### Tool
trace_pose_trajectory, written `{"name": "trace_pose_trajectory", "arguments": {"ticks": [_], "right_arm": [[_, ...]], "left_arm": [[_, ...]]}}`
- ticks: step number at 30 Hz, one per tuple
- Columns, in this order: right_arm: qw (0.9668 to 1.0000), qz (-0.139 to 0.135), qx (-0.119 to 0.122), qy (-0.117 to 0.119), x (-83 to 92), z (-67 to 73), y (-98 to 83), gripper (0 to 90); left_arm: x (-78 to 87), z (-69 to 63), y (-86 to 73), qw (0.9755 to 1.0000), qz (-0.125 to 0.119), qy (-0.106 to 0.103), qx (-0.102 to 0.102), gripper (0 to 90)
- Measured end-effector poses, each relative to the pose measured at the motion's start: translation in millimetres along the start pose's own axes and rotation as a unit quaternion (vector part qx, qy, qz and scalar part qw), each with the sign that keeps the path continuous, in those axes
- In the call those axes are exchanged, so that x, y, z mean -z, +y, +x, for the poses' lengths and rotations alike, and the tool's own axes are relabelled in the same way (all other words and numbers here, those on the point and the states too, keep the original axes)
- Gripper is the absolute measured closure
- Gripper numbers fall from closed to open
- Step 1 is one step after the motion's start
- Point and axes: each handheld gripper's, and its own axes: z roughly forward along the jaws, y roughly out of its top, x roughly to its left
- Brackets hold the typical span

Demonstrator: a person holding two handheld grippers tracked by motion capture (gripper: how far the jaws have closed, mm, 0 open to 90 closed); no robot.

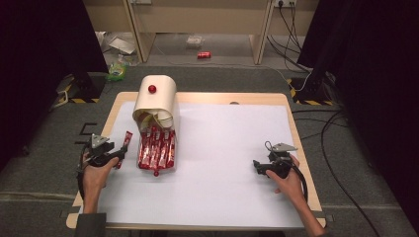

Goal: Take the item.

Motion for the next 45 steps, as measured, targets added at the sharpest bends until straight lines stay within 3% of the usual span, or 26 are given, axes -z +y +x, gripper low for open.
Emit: {"name": "trace_pose_trajectory", "arguments": {"ticks": [6, 11, 25, 37, 45], "right_arm": [[1.0000, 0.000, 0.000, 0.000, 0.0, 0.0, 0.0, 14.0], [1.0000, 0.000, -0.002, 0.000, 0.1, 0.4, -0.1, 14.1], [1.0000, 0.000, 0.000, 0.000, 0.0, -0.1, 0.0, 14.0], [1.0000, 0.000, 0.000, 0.000, -0.1, 0.0, 0.0, 14.0], [1.0000, 0.000, 0.000, 0.000, 0.0, -0.1, 0.0, 14.0]], "left_arm": [[11.0, -7.5, 4.9, 0.9998, -0.016, 0.002, -0.011, 29.4], [21.9, -9.1, 3.8, 0.9996, -0.024, -0.004, -0.014, 26.7], [55.7, -9.1, -20.5, 0.9989, -0.042, -0.020, -0.008, 24.5], [71.9, -20.2, -23.6, 0.9981, -0.055, -0.020, -0.019, 24.2], [73.3, -28.5, -28.6, 0.9979, -0.055, -0.026, -0.023, 24.2]]}}
